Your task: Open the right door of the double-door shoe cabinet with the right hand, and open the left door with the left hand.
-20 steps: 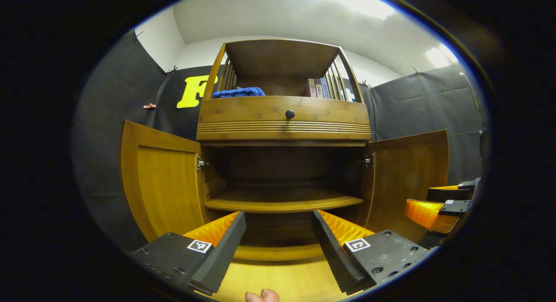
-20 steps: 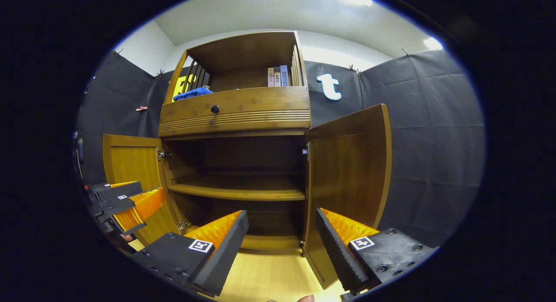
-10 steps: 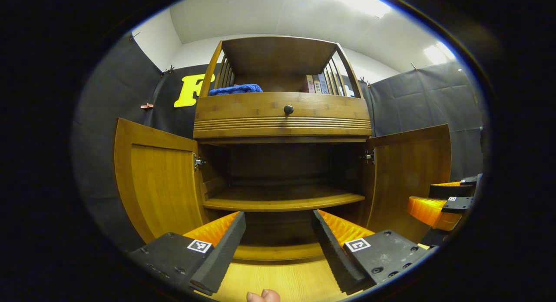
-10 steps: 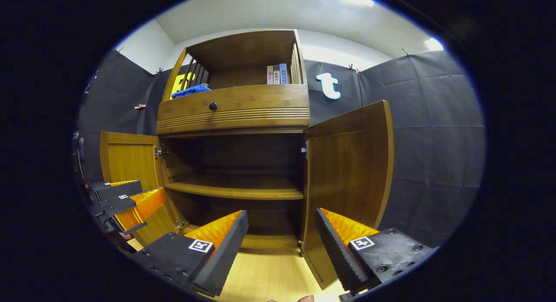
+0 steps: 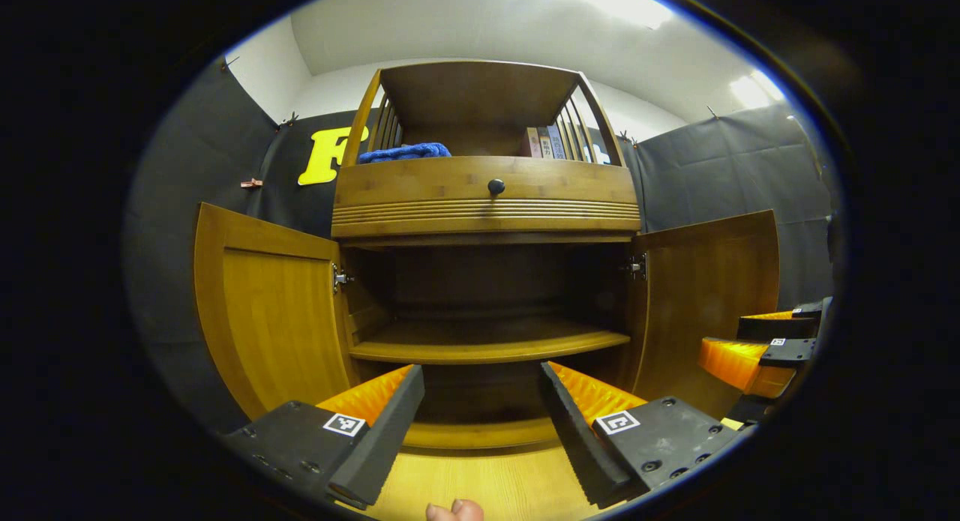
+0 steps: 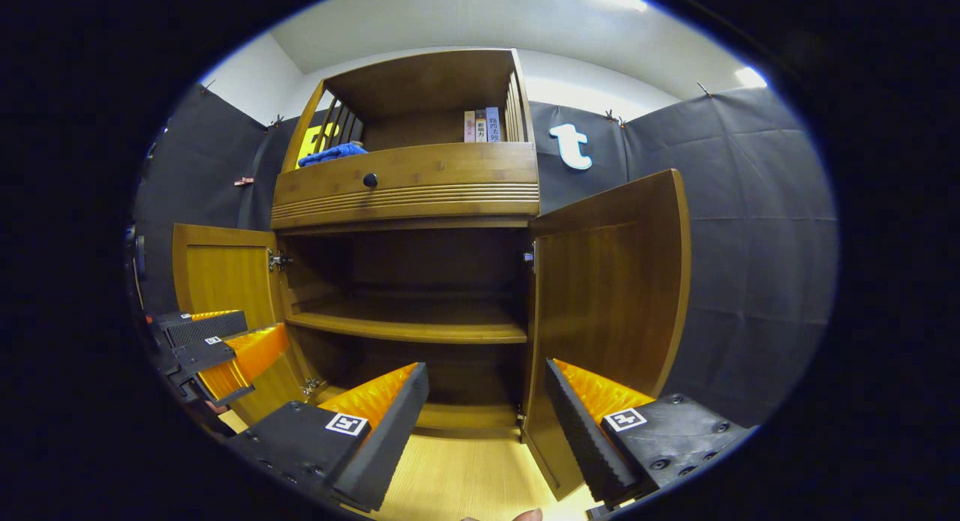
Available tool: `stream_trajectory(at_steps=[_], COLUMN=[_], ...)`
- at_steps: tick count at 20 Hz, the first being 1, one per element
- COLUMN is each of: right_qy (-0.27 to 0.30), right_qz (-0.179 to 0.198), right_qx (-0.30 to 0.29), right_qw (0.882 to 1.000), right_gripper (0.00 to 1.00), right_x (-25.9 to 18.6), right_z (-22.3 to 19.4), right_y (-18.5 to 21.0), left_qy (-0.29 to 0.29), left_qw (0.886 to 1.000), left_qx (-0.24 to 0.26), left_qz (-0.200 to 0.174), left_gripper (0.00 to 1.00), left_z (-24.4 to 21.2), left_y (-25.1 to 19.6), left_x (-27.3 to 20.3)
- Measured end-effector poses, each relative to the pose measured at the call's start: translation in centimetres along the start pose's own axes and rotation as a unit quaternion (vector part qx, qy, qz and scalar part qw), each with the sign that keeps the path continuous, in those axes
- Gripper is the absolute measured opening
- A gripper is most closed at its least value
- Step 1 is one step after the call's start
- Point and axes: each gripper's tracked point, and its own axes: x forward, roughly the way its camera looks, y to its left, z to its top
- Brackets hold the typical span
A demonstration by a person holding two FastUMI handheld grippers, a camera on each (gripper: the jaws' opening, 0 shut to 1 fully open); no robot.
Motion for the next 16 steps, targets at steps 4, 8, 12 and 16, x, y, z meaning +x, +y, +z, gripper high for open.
stream_trajectory(at_steps=[4, 8, 12, 16], right_qy=[0.001, 0.0, 0.0, -0.001], right_qz=[0.0, 0.0, -0.003, -0.002], right_qx=[0.0, -0.001, 0.0, -0.001], right_qw=[1.0, 1.0, 1.0, 1.0], right_gripper=[0.98, 0.98, 0.98, 0.98], right_x=[-0.04, -0.12, -0.16, -0.47], right_z=[0.02, 0.1, 0.15, 0.2], right_y=[-0.07, -0.02, -0.15, -0.05], left_qy=[-0.002, -0.001, -0.002, -0.004], left_qw=[1.0, 1.0, 1.0, 1.0], left_qx=[-0.001, 0.0, -0.002, 0.001], left_qz=[-0.003, -0.002, -0.002, -0.003], left_gripper=[0.96, 0.96, 0.96, 0.95], left_z=[0.04, 0.08, 0.16, 0.29], left_y=[-0.03, 0.03, 0.04, 0.08], left_x=[-0.07, -0.07, -0.22, -0.22])
